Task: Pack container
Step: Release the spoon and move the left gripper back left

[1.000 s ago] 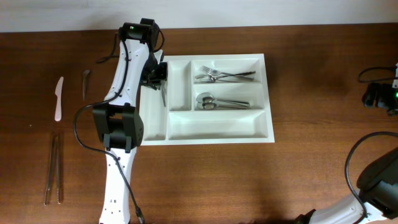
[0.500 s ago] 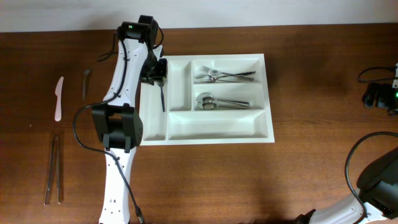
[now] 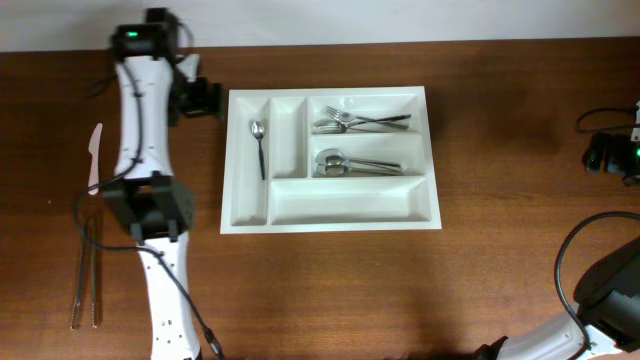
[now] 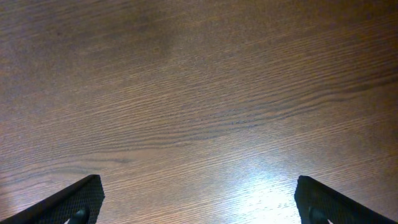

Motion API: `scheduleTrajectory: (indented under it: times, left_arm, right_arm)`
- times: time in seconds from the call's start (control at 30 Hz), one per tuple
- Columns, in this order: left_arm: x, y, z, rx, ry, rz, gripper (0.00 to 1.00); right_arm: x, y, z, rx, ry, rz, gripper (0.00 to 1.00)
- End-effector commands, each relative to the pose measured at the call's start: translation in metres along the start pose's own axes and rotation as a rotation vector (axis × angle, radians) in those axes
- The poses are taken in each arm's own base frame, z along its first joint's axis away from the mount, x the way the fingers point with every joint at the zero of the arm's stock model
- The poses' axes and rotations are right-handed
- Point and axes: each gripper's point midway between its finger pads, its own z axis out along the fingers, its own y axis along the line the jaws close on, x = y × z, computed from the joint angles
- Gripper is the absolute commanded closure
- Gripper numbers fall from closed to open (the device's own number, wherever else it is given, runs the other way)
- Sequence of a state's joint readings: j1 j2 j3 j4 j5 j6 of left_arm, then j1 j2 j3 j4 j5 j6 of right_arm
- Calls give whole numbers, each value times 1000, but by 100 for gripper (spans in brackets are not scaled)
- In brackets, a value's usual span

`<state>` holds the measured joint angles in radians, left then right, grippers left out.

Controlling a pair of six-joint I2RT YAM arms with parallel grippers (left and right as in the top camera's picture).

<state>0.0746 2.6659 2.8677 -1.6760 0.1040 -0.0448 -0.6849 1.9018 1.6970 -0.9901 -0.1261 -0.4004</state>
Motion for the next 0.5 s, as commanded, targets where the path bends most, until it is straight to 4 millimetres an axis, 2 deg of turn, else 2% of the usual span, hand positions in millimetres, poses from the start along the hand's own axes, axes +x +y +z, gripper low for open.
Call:
scheduleTrajectory:
  times: [0.0,0.13,0.27,0.37,0.47]
  left_arm:
    - [-3,39,-18,-8,-36,-60,1]
    - [-1,80,-22,-19,-44,-139,1]
    - [1,112,-26,-27,-57,-202,1]
    - [2,129,-28,-32,-68,-233,1]
    - [-2,137,-29,-38,-89,-174,1]
  right_arm:
    - [2,2,5,-16,7,4,1]
    - [2,2,5,-16,7,4,1]
    - [2,2,5,-16,7,4,1]
    - [2,2,5,-16,7,4,1]
    - [2,2,5,-16,7,4,2]
